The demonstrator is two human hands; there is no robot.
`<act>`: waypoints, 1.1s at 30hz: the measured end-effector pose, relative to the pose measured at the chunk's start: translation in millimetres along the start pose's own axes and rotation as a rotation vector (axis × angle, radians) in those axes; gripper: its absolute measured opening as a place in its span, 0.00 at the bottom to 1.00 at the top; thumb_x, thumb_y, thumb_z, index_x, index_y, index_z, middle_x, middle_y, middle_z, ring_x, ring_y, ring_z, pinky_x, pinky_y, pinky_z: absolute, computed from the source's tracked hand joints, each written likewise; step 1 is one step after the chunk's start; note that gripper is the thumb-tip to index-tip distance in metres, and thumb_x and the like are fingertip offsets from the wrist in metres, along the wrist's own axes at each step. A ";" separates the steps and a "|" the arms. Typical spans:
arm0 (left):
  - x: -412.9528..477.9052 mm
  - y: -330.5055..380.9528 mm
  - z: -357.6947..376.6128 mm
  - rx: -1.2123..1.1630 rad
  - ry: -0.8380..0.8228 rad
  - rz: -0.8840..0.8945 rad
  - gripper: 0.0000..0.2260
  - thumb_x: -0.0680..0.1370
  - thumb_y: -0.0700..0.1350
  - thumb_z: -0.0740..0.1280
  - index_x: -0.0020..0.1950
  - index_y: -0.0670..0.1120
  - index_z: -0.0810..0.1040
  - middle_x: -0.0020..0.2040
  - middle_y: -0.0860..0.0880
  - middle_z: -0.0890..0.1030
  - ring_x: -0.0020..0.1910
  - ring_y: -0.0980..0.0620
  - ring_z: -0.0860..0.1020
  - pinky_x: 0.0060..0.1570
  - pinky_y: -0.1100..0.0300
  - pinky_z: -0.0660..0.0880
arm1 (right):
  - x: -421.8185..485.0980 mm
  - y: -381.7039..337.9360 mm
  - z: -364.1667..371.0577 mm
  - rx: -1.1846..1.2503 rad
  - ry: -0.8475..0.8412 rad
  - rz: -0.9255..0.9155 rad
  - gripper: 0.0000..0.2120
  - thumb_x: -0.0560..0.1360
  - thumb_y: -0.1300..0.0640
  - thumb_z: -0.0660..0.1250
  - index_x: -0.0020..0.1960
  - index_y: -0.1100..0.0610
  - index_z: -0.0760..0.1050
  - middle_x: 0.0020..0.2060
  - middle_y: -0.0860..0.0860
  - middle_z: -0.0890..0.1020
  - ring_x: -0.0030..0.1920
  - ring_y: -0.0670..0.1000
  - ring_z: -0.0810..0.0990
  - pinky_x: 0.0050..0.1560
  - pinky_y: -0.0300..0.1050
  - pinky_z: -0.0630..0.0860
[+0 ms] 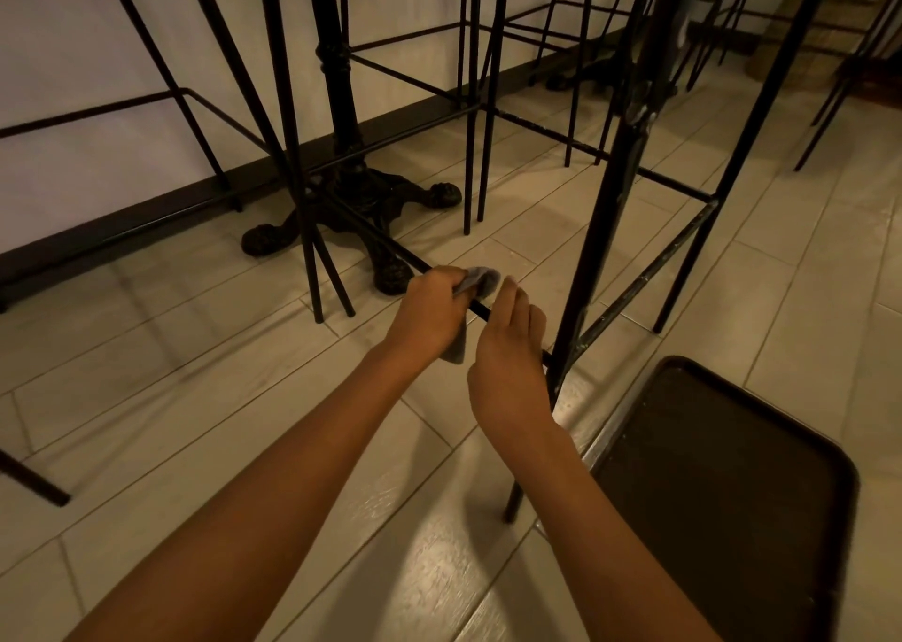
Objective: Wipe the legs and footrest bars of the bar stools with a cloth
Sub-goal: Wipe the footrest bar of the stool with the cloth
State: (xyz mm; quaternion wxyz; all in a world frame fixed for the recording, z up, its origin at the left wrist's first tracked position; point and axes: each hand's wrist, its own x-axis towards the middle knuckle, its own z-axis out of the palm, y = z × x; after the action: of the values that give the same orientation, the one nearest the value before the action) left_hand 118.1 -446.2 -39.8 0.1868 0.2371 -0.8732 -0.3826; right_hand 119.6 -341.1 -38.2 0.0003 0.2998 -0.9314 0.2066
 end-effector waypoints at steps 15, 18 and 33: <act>5.1 5.3 -27.2 -0.190 -0.408 -0.270 0.18 0.82 0.49 0.49 0.71 0.50 0.64 0.67 0.43 0.70 0.67 0.45 0.68 0.71 0.47 0.58 | 15.3 -5.7 -7.7 0.152 -0.080 -0.029 0.47 0.69 0.56 0.72 0.74 0.61 0.43 0.72 0.58 0.59 0.72 0.55 0.56 0.73 0.49 0.57; 18.1 -7.5 -27.4 -0.215 -0.405 -0.205 0.14 0.82 0.46 0.52 0.66 0.51 0.68 0.65 0.48 0.72 0.64 0.50 0.70 0.70 0.50 0.61 | 16.2 -10.4 5.3 0.035 -0.080 -0.048 0.42 0.72 0.54 0.70 0.73 0.62 0.46 0.69 0.58 0.64 0.69 0.57 0.62 0.70 0.49 0.59; 32.6 -52.5 -27.9 0.327 -0.153 0.354 0.24 0.77 0.56 0.49 0.51 0.45 0.80 0.48 0.48 0.82 0.52 0.49 0.75 0.61 0.53 0.66 | 25.7 -14.9 14.4 -0.161 -0.004 -0.086 0.22 0.75 0.64 0.61 0.68 0.62 0.61 0.63 0.59 0.71 0.61 0.60 0.70 0.60 0.54 0.66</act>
State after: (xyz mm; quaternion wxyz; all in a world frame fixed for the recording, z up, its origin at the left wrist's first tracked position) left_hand 119.9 -511.7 -57.0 0.1435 0.0782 -0.9630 -0.2144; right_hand 108.7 -371.9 -42.4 0.0314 0.3389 -0.9312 0.1304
